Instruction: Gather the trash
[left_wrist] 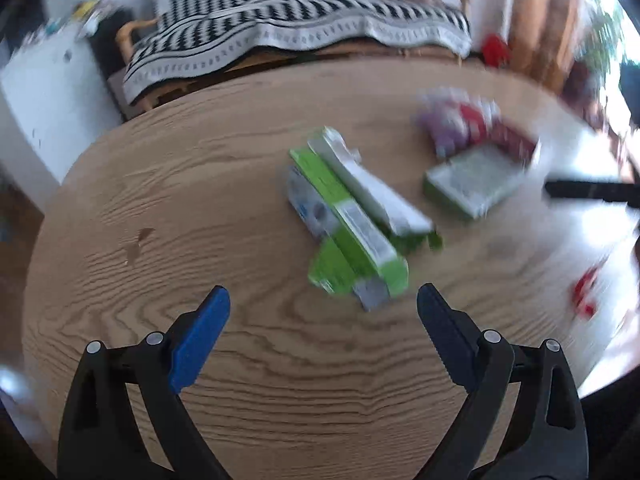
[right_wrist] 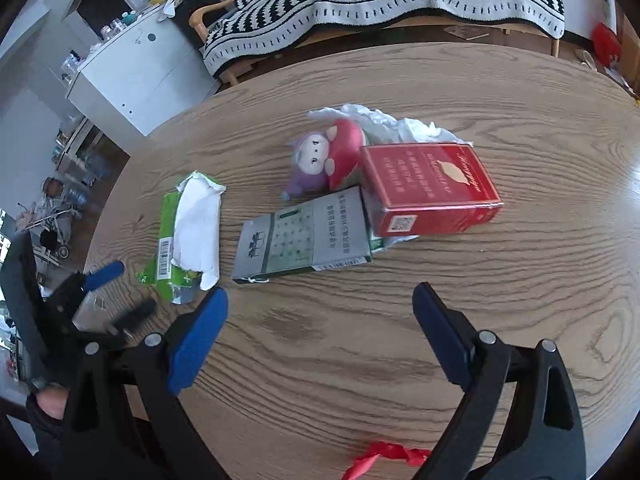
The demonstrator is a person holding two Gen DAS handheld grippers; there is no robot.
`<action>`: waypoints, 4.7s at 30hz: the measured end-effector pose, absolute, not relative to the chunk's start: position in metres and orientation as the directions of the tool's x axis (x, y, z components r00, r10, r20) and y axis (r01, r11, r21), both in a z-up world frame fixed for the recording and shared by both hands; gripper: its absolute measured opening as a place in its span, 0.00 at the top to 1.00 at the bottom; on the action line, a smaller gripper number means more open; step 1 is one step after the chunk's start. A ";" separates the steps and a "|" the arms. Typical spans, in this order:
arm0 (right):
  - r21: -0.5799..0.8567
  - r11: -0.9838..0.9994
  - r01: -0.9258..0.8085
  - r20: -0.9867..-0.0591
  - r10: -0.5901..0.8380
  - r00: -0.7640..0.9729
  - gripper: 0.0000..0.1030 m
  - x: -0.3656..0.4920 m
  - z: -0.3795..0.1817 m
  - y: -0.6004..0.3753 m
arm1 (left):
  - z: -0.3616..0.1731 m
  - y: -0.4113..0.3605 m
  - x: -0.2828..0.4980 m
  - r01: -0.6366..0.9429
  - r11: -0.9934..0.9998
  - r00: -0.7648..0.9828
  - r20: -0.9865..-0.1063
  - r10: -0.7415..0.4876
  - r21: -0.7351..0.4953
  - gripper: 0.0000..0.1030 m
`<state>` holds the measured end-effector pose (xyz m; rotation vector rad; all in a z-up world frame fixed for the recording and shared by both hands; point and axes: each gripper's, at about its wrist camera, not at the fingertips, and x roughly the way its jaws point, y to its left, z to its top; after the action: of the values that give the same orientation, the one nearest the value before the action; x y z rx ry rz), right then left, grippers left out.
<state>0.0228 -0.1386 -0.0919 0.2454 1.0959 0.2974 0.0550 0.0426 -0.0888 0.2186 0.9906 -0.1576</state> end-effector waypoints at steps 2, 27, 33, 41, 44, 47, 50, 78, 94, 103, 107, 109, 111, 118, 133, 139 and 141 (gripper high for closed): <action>0.354 0.931 -0.088 -0.834 0.356 0.421 0.12 0.016 -0.091 -0.151 | -0.086 0.041 0.054 0.214 0.967 0.572 -0.821 -0.006 0.141 0.11; 0.643 0.748 0.164 -0.717 0.514 0.472 0.12 0.016 -0.104 -0.256 | -0.085 -0.087 0.103 0.535 0.834 0.522 -0.828 -0.205 0.132 0.11; 0.790 0.560 0.250 -0.602 0.632 0.488 0.12 0.046 -0.129 -0.248 | -0.104 -0.085 0.102 0.556 0.799 0.531 -0.837 -0.132 0.227 0.11; 0.862 0.396 0.317 -0.507 0.649 0.568 0.34 0.062 -0.146 -0.244 | -0.109 -0.090 0.107 0.575 0.791 0.527 -0.835 -0.160 0.211 0.29; 0.871 0.381 0.310 -0.491 0.660 0.569 0.63 0.066 -0.149 -0.241 | -0.107 -0.089 0.107 0.569 0.796 0.536 -0.828 -0.167 0.208 0.44; 0.880 0.389 0.274 -0.474 0.666 0.577 0.72 0.068 -0.139 -0.238 | -0.100 -0.087 0.102 0.563 0.799 0.554 -0.814 -0.176 0.210 0.76; 0.885 0.403 0.233 -0.458 0.664 0.591 0.73 0.067 -0.125 -0.236 | -0.089 -0.081 0.099 0.566 0.808 0.541 -0.813 -0.215 0.163 0.88; 0.580 0.723 0.376 -0.639 0.117 0.760 0.75 -0.193 -0.061 -0.482 | -0.026 -0.256 0.003 0.700 0.711 0.472 -0.705 -0.529 -0.064 0.90; 0.339 0.663 0.667 -0.849 -0.090 0.521 0.75 -0.295 -0.151 -0.593 | -0.092 -0.467 -0.096 0.870 0.456 0.152 -0.776 -0.612 -0.190 0.90; 0.324 0.650 0.687 -0.868 -0.084 0.490 0.48 -0.287 -0.156 -0.597 | -0.112 -0.496 -0.096 0.873 0.436 0.100 -0.795 -0.598 -0.218 0.90; 0.330 0.633 0.700 -0.854 -0.116 0.507 0.27 -0.294 -0.148 -0.603 | -0.121 -0.504 -0.095 0.874 0.430 0.084 -0.803 -0.591 -0.225 0.90; 0.350 0.613 0.708 -0.848 -0.113 0.517 0.27 -0.299 -0.148 -0.608 | -0.125 -0.511 -0.095 0.878 0.423 0.076 -0.805 -0.588 -0.226 0.90; 0.356 0.602 0.715 -0.847 -0.115 0.519 0.27 -0.304 -0.148 -0.612 | -0.130 -0.517 -0.097 0.880 0.415 0.067 -0.805 -0.589 -0.231 0.90; 0.372 0.565 0.736 -0.825 -0.162 0.542 0.24 -0.317 -0.137 -0.620 | -0.136 -0.533 -0.104 0.894 0.386 0.061 -0.793 -0.606 -0.226 0.63; 0.309 0.754 0.579 -0.776 -0.152 0.612 0.18 -0.231 -0.087 -0.531 | -0.063 -0.401 -0.044 0.804 0.572 0.293 -0.728 -0.620 -0.163 0.16; 0.271 0.881 0.387 -0.775 -0.038 0.631 0.18 -0.148 -0.069 -0.426 | -0.039 -0.274 0.024 0.631 0.770 0.490 -0.719 -0.492 -0.097 0.14; 0.254 0.911 0.324 -0.780 -0.005 0.626 0.18 -0.126 -0.065 -0.391 | -0.034 -0.229 0.043 0.561 0.824 0.530 -0.727 -0.436 -0.086 0.14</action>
<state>-0.1262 -0.3912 -0.0654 0.3928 0.8798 -0.1941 0.0433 -0.2293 -0.0335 0.1658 0.8187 -0.5982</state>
